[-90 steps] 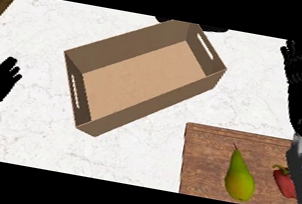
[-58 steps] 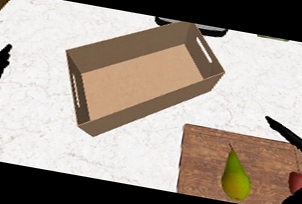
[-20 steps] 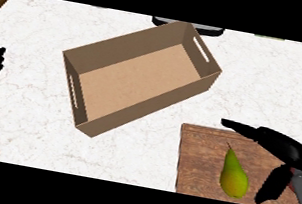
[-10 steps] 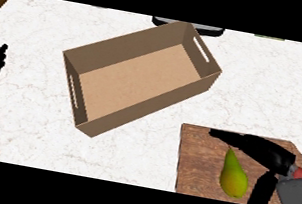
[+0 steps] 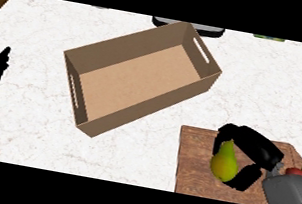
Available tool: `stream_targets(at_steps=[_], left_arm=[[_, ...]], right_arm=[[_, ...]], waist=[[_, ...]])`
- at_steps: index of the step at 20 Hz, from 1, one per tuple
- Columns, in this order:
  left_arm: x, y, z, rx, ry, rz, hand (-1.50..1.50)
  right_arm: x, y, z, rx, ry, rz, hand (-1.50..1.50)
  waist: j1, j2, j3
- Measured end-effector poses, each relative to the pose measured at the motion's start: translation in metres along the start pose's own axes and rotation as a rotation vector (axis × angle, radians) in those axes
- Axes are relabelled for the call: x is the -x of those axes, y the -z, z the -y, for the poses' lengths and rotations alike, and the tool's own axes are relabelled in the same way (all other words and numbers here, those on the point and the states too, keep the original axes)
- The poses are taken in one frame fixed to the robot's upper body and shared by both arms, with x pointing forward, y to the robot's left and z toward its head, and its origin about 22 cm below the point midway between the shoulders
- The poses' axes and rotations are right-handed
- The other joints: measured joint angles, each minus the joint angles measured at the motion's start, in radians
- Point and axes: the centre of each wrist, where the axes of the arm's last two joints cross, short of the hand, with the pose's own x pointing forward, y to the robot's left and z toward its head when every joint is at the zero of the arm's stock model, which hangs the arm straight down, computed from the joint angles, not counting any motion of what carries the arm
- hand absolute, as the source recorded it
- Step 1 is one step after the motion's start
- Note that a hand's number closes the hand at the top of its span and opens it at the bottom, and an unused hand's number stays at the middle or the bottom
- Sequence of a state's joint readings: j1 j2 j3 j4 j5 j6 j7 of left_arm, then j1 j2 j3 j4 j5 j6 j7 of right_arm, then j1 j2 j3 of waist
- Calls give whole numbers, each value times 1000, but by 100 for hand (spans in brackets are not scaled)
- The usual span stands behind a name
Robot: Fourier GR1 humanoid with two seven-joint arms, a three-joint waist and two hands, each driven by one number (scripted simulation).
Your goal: Pick the pear from the cutting board and place it in the cardboard box
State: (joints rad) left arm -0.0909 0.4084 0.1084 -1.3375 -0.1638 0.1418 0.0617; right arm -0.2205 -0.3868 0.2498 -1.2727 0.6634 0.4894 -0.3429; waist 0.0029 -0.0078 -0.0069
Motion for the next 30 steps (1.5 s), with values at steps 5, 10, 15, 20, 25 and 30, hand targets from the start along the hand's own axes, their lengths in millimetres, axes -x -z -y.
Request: stream_targets(at_steps=[5, 10, 15, 20, 25, 30], left_arm=[[-6, 4, -1, -13, 2, -6, 0], [7, -4, -7, -25, 7, -32, 0], [8, -6, -13, -29, 8, -32, 0], [10, -1, -12, -31, 8, -23, 0], [1, 4, -8, -18, 8, -9, 0], [-2, 4, -3, -8, 14, -1, 0]], right_arm=[[-5, 2, 3, 128, -56, -57, 150], [-13, -9, 6, 359, -151, -348, 150], [-48, -21, 14, 580, -269, -539, 150], [-103, -35, 28, 803, -357, -504, 150], [-155, -35, 41, 912, -398, -393, 150], [-198, -16, 55, 921, -350, -295, 150]], waist=[[-4, 2, 3], [-27, -5, 2], [-32, -6, 4], [-28, -1, 5], [-11, 3, 6], [0, 6, 6]])
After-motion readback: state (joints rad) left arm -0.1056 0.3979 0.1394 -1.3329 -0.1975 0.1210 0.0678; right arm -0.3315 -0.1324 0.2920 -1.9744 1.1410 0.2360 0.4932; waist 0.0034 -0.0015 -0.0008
